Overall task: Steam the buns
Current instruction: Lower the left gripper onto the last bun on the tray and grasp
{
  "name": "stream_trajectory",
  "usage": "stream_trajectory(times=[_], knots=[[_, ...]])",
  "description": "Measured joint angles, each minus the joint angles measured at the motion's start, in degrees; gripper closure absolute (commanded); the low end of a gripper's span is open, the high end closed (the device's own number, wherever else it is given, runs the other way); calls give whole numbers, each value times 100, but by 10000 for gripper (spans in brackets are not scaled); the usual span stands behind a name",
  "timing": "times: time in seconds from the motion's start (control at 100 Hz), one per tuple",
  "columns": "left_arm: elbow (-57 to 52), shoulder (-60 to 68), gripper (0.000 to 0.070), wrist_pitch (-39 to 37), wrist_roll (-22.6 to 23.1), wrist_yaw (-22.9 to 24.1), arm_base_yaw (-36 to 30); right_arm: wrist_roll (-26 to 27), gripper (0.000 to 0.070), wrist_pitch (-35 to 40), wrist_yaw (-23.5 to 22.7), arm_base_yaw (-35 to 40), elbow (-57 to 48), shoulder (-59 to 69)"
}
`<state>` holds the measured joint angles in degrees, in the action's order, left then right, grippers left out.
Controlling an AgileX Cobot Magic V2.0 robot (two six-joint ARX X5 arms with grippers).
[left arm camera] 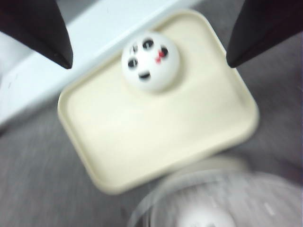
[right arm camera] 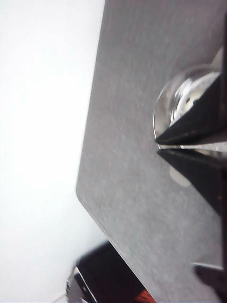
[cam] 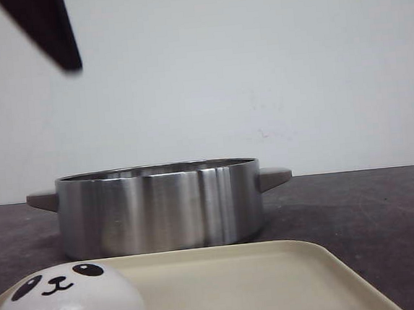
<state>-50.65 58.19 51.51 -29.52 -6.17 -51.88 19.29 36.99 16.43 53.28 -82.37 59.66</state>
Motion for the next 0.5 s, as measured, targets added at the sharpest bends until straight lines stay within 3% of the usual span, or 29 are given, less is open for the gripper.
stream_trajectory(times=[0.28, 0.5], knots=[[256, 605, 67, -376, -586, 22, -348, -2, 697, 304, 33, 9, 0, -31], [256, 1412, 67, -614, -658, 24, -511, -2, 697, 302, 31, 149, 0, -33]])
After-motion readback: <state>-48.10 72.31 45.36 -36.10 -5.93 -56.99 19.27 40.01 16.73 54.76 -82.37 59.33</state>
